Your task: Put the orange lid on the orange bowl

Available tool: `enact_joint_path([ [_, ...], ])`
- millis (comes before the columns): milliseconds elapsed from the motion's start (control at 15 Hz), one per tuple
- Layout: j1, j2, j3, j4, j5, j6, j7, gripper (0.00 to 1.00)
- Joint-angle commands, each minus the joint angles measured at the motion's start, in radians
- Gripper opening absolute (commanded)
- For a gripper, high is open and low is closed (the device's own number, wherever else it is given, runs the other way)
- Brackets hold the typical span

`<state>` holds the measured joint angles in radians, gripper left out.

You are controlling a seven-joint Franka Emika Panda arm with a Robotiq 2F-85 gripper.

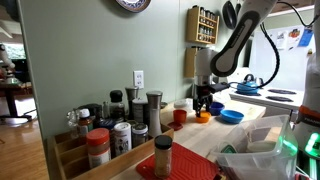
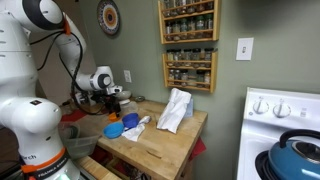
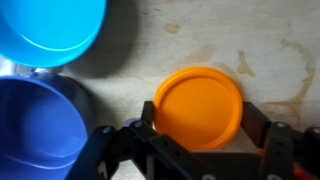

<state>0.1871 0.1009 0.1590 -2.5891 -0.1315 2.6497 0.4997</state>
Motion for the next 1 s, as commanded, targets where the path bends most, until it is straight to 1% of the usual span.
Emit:
enact_joint_path([
  [0,0.012,0.024,-0.019,0.001,-0.014,0.029,0.015,0.96],
  [67,0.012,0.025,-0.02,0.001,-0.013,0.029,0.015,1.0],
  [133,0.013,0.025,-0.022,0.001,-0.014,0.03,0.015,0.99],
  [467,0.015,0.025,-0.024,0.001,-0.013,0.033,0.015,1.0],
  [733,0.016,0.024,-0.024,0.001,-0.012,0.034,0.015,0.99],
  [800,0.016,0.023,-0.024,0.0,-0.012,0.034,0.014,0.96],
  [933,0.016,0.022,-0.023,0.0,-0.013,0.035,0.015,0.86],
])
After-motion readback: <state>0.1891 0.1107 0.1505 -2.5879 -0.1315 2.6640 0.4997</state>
